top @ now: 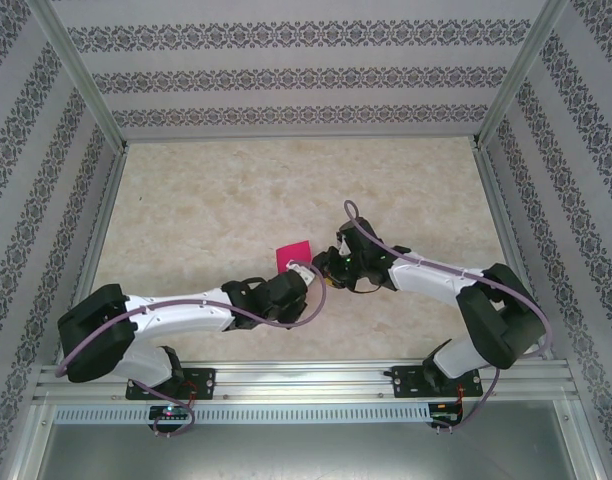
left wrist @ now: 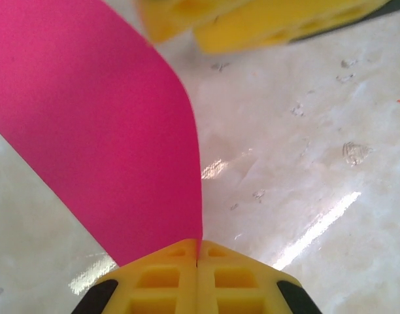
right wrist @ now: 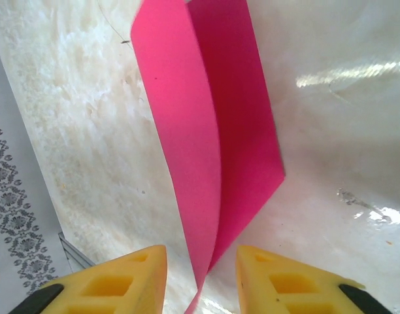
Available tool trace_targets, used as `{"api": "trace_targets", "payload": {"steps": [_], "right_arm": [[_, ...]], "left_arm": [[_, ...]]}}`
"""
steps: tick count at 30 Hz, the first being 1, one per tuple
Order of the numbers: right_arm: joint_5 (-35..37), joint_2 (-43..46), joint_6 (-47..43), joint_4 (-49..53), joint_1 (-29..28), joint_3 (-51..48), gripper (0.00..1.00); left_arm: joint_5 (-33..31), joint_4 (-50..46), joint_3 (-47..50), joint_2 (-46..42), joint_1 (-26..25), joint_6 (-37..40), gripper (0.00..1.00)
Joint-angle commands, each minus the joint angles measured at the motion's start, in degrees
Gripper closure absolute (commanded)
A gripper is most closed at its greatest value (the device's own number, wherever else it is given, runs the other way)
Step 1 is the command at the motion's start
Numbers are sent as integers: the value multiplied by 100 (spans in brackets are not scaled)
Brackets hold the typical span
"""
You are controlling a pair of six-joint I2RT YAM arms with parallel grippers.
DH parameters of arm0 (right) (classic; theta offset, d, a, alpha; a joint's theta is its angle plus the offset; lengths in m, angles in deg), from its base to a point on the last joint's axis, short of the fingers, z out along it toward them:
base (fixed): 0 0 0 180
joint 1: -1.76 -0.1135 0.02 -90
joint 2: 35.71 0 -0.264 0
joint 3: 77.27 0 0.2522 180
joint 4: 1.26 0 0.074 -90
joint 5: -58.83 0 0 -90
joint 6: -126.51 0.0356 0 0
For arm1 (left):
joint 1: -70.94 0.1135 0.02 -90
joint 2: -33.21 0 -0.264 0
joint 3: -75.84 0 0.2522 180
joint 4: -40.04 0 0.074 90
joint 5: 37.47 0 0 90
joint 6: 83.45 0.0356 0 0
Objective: Fold a paper plane with a square sheet of paper (pick it up from the middle)
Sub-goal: Third fold the triangle at the center of the table.
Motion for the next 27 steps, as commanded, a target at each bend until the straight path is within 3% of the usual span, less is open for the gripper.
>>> {"api": "trace_targets", "payload": {"steps": [1, 4, 9, 17, 27], "right_arm": [[82, 71, -448, 214, 84, 322, 71], [-85, -296, -687, 311, 81, 777, 80], [-270, -1001, -845, 150, 76, 1301, 86], [-283, -2101, -1482, 734, 18, 2215, 88], [367, -2793, -2303, 1784, -48, 2649, 88]], "left_arm": [[874, 447, 246, -267, 315, 47, 100], [1452, 653, 441, -355, 674, 22, 100], [1963, 803, 601, -484, 1073, 9, 100], [2642, 799, 549, -322, 1608, 149, 100], [3245, 751, 477, 43, 2083, 304, 100]]}}
